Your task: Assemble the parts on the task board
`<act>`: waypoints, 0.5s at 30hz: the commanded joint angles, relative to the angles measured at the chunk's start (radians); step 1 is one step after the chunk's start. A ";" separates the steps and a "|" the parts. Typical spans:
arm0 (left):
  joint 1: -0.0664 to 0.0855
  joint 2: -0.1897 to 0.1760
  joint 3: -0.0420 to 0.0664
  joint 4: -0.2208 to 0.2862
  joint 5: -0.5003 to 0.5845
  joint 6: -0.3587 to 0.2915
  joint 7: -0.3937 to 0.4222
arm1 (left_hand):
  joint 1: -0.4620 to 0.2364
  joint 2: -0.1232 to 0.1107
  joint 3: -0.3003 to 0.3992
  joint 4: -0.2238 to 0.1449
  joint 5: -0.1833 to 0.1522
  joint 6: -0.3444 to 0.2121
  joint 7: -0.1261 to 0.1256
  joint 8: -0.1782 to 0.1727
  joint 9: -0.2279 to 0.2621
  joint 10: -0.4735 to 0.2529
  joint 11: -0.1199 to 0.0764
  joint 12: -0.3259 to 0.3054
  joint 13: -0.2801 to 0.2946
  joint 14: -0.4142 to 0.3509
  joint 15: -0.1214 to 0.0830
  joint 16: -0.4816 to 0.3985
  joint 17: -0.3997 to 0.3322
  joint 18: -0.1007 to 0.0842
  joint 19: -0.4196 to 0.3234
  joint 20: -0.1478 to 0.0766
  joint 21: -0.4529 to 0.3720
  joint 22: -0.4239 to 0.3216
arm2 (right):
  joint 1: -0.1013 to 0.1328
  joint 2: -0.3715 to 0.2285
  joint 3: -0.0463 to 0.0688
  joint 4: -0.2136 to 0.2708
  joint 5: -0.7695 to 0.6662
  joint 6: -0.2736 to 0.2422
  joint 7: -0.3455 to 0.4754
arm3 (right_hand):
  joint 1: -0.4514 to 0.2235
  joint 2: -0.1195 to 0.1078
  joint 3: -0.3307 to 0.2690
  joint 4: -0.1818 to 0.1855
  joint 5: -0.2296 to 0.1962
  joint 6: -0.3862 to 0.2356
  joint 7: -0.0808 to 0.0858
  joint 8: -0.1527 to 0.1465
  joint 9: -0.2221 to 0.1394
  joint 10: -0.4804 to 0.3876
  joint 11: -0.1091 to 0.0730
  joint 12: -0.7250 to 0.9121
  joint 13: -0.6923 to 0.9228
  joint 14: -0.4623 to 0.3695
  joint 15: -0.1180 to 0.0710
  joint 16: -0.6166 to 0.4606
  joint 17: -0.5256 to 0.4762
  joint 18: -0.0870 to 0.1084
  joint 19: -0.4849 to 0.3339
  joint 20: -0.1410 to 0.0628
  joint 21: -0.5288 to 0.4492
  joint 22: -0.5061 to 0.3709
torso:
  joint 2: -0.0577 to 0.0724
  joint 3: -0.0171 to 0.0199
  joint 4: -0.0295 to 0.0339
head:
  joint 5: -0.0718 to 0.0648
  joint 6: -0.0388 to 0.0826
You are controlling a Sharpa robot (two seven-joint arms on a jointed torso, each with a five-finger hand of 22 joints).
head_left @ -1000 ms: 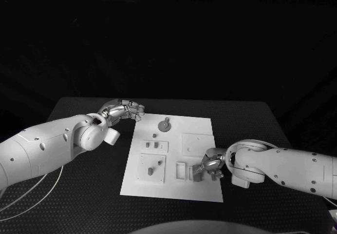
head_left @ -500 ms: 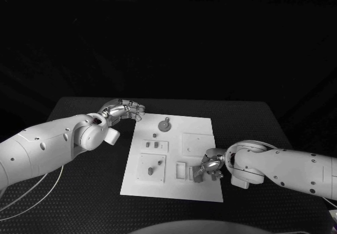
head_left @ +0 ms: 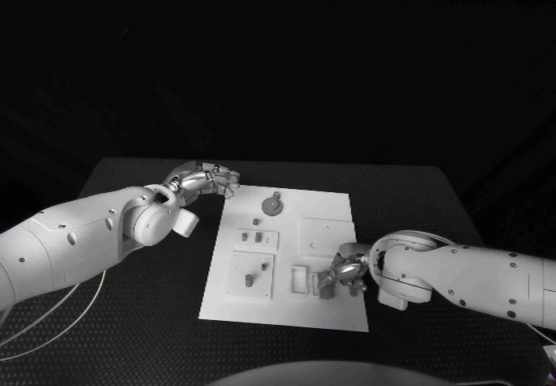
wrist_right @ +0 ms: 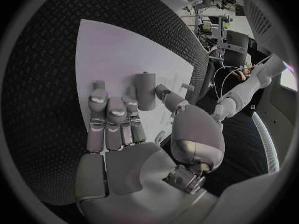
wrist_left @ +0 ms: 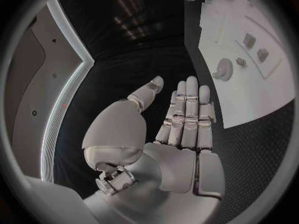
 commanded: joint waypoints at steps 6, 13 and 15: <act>0.001 0.001 0.001 0.002 0.005 0.013 0.006 | -0.010 -0.002 -0.003 0.000 -0.002 -0.007 -0.001 0.004 -0.002 0.001 0.002 -0.007 -0.001 0.007 0.003 -0.005 0.002 0.012 0.004 0.002 -0.005 0.002 | -0.009 0.005 -0.006 0.000 -0.031 -0.025 -0.026 | 0.014 0.010 0.007 -0.003 -0.001 0.014 -0.005 -0.005 -0.001 0.011 -0.006 -0.005 -0.001 0.008 -0.005 -0.004 0.003 0.052 0.008 0.000 0.009 0.007 | 0.000 0.0002 0.0002 | 0.006 -0.004; 0.001 0.001 0.001 0.001 0.005 0.014 0.006 | -0.010 -0.001 -0.003 0.000 -0.002 -0.007 -0.001 0.004 -0.002 0.001 0.002 -0.007 -0.001 0.008 0.003 -0.005 0.003 0.012 0.004 0.002 -0.005 0.002 | -0.009 0.002 -0.006 0.003 -0.030 -0.028 -0.025 | 0.028 0.030 0.008 -0.023 -0.001 0.021 -0.008 -0.005 0.000 0.015 -0.008 -0.005 -0.001 0.011 -0.006 -0.005 0.005 0.052 0.008 0.000 0.012 0.008 | 0.000 0.0007 -0.0006 | 0.007 -0.004; 0.001 0.002 0.001 0.001 0.005 0.014 0.006 | -0.010 -0.001 -0.003 -0.001 -0.002 -0.007 -0.002 0.004 -0.002 0.001 0.002 -0.007 -0.001 0.008 0.003 -0.006 0.003 0.012 0.004 0.002 -0.005 0.002 | -0.009 0.000 -0.006 0.005 -0.028 -0.033 -0.025 | 0.031 0.032 0.009 -0.027 -0.001 0.024 -0.008 -0.004 0.000 0.017 -0.009 -0.005 -0.001 0.012 -0.007 -0.006 0.006 0.052 0.008 0.000 0.013 0.008 | 0.000 0.0006 -0.0008 | 0.008 -0.004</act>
